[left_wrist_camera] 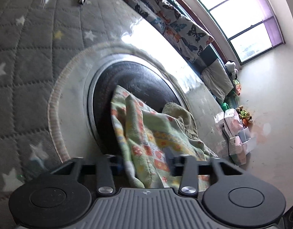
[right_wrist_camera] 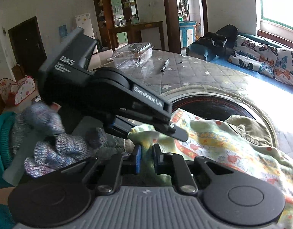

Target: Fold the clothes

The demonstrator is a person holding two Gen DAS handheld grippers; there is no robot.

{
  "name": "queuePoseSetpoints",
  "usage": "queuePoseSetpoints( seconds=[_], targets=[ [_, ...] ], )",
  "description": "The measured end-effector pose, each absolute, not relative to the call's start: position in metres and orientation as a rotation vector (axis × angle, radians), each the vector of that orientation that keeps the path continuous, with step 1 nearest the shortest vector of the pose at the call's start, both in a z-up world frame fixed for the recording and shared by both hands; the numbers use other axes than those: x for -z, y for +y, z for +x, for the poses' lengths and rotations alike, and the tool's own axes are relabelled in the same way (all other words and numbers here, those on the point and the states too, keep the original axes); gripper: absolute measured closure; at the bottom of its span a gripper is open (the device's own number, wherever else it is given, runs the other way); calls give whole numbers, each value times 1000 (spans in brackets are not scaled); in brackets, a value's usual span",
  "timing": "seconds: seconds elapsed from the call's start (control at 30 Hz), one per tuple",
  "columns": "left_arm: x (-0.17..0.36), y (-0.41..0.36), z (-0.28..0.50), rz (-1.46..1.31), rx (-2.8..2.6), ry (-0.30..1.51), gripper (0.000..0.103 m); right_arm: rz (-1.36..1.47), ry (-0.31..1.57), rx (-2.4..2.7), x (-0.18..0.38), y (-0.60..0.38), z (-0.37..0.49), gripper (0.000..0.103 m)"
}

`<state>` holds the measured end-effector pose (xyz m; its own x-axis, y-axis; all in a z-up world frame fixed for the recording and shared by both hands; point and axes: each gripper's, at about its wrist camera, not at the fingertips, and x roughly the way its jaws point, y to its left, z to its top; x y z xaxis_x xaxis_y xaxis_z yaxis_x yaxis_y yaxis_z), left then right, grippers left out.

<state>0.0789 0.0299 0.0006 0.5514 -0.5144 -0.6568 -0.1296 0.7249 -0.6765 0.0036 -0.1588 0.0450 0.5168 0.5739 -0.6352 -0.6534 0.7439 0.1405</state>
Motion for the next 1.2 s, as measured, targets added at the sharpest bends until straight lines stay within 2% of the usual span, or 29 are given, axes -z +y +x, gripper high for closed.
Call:
queuePoseSetpoints(
  seconds=[0.03, 0.17, 0.43, 0.53, 0.6, 0.73, 0.9, 1.17, 1.2],
  targets=[
    [1, 30, 79, -754, 251, 985, 82, -118, 717, -739, -45, -160, 3, 91],
    [4, 32, 78, -744, 239, 993, 86, -107, 718, -721, -45, -167, 4, 83],
    [3, 27, 75, -683, 228, 982, 86, -70, 714, -544, -47, -222, 8, 83],
    [3, 25, 75, -667, 226, 979, 86, -49, 715, -430, -44, -253, 16, 80],
    [2, 25, 75, -661, 225, 979, 86, -30, 722, -353, -40, -274, 21, 71],
    [1, 23, 75, -643, 223, 979, 85, 13, 733, -216, -28, -312, 31, 68],
    [0, 21, 76, -631, 221, 977, 85, 78, 735, -107, -14, -345, 41, 55],
    [-1, 17, 78, -602, 220, 976, 85, 163, 742, -95, 2, -360, 50, 54],
    [-1, 17, 78, -598, 220, 976, 85, 163, 741, -103, 2, -359, 50, 59]
  ],
)
